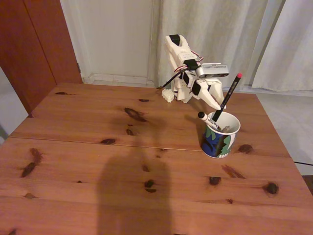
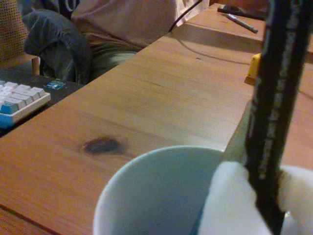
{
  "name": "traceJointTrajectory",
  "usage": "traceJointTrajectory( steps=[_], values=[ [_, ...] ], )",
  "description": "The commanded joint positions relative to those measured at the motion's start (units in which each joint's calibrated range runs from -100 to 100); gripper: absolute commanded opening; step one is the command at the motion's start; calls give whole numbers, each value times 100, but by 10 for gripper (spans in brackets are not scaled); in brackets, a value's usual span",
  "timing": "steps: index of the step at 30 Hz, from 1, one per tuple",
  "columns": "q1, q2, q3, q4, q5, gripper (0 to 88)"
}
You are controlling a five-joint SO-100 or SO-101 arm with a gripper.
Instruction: Clean up the desk and place the pens and markers into the cup
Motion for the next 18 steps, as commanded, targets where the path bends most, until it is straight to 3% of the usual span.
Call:
traceJointTrajectory(
  steps=[1,8,18],
  values=[
    [-3,-88,-48,-172,101,49],
    [45,-138,-48,-164,295,192],
    [447,-411,-138,-164,248,189]
  ],
)
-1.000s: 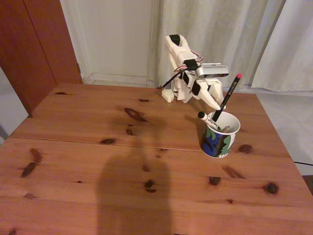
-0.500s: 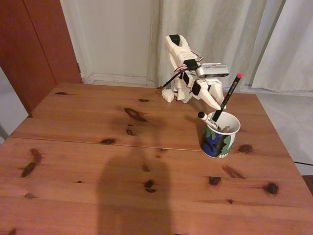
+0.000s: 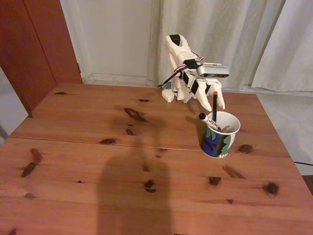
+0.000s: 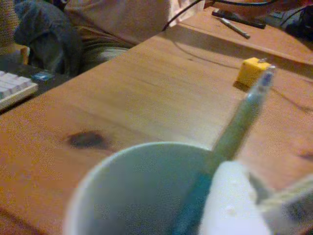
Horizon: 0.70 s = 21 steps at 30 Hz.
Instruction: Clean up the desk and place the pens and markers into the cup
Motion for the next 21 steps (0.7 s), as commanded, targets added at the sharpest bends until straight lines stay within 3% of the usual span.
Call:
traceJointTrajectory(
  steps=[1,8,21],
  values=[
    [318,-442,-111,-147,-1,177],
    [856,-1311,141,-104,-6,56],
    [1468,-2295,781,438,-6,7]
  ],
)
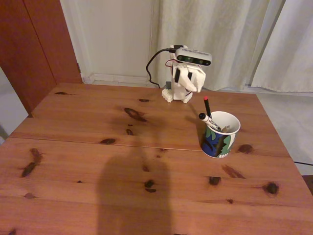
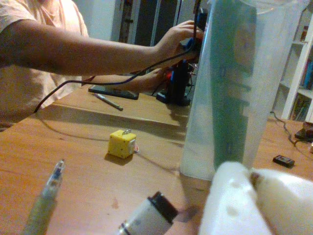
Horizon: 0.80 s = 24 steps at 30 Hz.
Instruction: Clean up the desk and place the pens and markers into the cup
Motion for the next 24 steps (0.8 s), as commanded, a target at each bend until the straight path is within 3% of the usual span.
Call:
traceJointTrajectory(
  steps=[1,24],
  values=[
    [211,-369,59,335,-6,7],
    [436,-874,32,3535,51,7]
  ],
)
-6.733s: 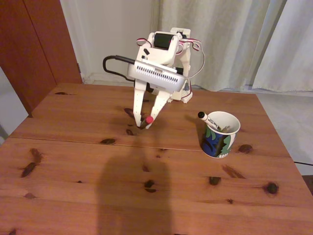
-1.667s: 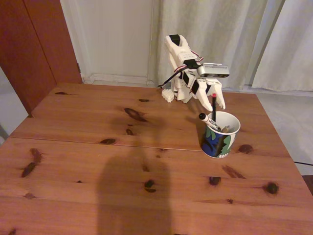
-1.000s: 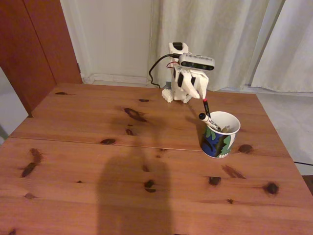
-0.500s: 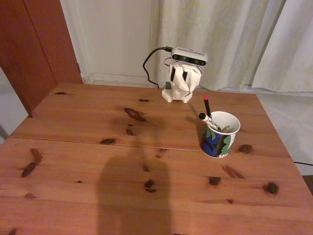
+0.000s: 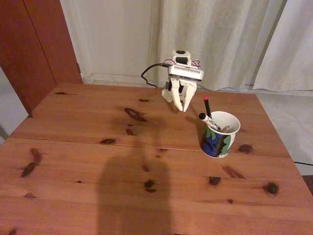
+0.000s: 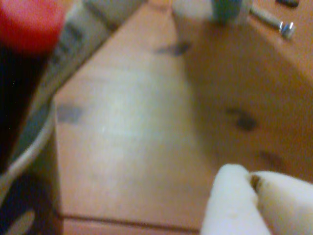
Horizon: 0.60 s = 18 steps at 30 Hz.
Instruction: Clean up the desk and place the pens and markers into the cup
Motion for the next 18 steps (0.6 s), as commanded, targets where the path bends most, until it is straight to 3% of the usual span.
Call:
traceJointTrajectory(
  steps=[1,6,11,18],
  values=[
    [-33,-120,32,379,42,7],
    [-41,-120,32,1283,68,7],
    [-49,-120,32,2444,450,7],
    [-49,-120,32,3442,466,7]
  ],
)
